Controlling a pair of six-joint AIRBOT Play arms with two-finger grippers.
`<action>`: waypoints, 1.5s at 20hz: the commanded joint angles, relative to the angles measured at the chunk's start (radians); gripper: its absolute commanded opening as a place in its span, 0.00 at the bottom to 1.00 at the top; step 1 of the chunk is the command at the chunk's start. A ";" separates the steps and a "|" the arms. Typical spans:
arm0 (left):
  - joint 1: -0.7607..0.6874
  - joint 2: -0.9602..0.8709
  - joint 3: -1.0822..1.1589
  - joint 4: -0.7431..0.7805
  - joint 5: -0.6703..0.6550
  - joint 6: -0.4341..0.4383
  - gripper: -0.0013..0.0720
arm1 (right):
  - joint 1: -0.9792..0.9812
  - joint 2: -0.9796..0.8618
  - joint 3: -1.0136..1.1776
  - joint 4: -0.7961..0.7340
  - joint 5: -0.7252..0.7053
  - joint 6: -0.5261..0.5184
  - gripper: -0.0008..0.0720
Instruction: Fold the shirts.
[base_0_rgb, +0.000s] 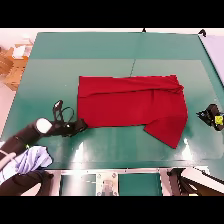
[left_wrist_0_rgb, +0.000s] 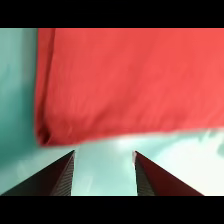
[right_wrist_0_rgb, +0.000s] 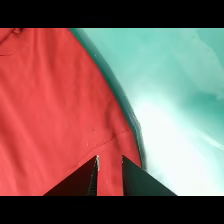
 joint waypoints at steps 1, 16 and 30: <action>-0.107 0.016 -0.072 -0.048 0.351 -0.134 0.60 | -0.008 0.020 -0.038 0.026 -0.059 -0.008 0.27; 0.166 0.082 0.003 0.015 -0.071 -0.070 0.60 | -0.008 0.020 -0.038 0.041 -0.120 -0.008 0.27; -0.171 0.048 -0.079 0.005 0.168 -0.259 0.60 | -0.008 0.020 -0.039 0.045 -0.140 -0.008 0.27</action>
